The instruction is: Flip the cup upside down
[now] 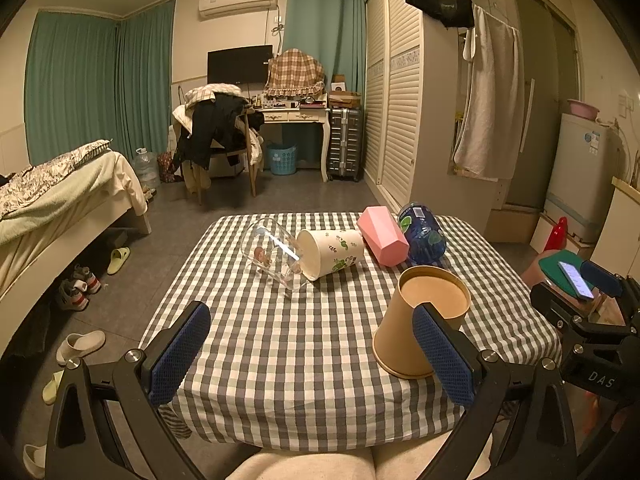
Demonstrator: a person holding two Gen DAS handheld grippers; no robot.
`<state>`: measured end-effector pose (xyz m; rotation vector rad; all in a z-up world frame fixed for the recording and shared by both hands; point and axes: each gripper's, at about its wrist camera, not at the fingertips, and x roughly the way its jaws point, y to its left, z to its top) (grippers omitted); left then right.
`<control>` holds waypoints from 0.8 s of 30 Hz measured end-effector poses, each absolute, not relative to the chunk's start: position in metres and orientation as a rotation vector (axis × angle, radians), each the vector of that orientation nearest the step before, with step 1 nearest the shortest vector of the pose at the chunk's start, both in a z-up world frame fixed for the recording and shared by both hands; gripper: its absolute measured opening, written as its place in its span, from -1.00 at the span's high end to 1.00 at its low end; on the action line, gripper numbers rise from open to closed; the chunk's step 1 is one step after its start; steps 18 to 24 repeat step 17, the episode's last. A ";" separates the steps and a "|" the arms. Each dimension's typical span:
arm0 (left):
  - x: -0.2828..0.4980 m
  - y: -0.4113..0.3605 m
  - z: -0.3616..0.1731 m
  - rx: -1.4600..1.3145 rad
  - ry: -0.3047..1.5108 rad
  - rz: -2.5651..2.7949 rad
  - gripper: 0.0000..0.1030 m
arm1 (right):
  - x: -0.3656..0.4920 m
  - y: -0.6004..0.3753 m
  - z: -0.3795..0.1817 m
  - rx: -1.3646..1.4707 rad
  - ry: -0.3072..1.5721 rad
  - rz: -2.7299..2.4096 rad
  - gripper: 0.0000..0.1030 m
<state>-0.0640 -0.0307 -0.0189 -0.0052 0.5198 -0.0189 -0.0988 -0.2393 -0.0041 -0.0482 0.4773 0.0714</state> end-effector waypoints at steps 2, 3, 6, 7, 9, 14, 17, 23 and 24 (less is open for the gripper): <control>-0.064 -0.031 -0.019 -0.007 0.521 -0.020 -1.00 | -0.099 -0.239 -0.004 -0.048 0.477 0.072 -0.99; -0.064 -0.031 -0.018 -0.008 0.521 -0.021 -1.00 | -0.099 -0.239 -0.004 -0.048 0.478 0.072 -0.99; -0.064 -0.031 -0.018 -0.008 0.520 -0.019 -1.00 | -0.099 -0.240 -0.004 -0.048 0.478 0.072 -0.99; -0.064 -0.031 -0.018 -0.008 0.521 -0.020 -1.00 | -0.098 -0.238 -0.003 -0.049 0.479 0.072 -0.99; -0.063 -0.031 -0.019 -0.007 0.521 -0.020 -1.00 | -0.098 -0.239 -0.004 -0.048 0.479 0.072 -0.99; -0.064 -0.029 -0.020 -0.013 0.528 -0.019 -1.00 | -0.097 -0.238 -0.004 -0.049 0.481 0.075 -0.99; -0.064 -0.027 -0.022 -0.025 0.533 -0.025 -1.00 | -0.097 -0.237 -0.005 -0.049 0.482 0.077 -0.99; -0.064 -0.027 -0.022 -0.025 0.533 -0.025 -1.00 | -0.097 -0.237 -0.005 -0.049 0.482 0.077 -0.99; -0.064 -0.027 -0.022 -0.025 0.533 -0.025 -1.00 | -0.097 -0.237 -0.005 -0.049 0.482 0.077 -0.99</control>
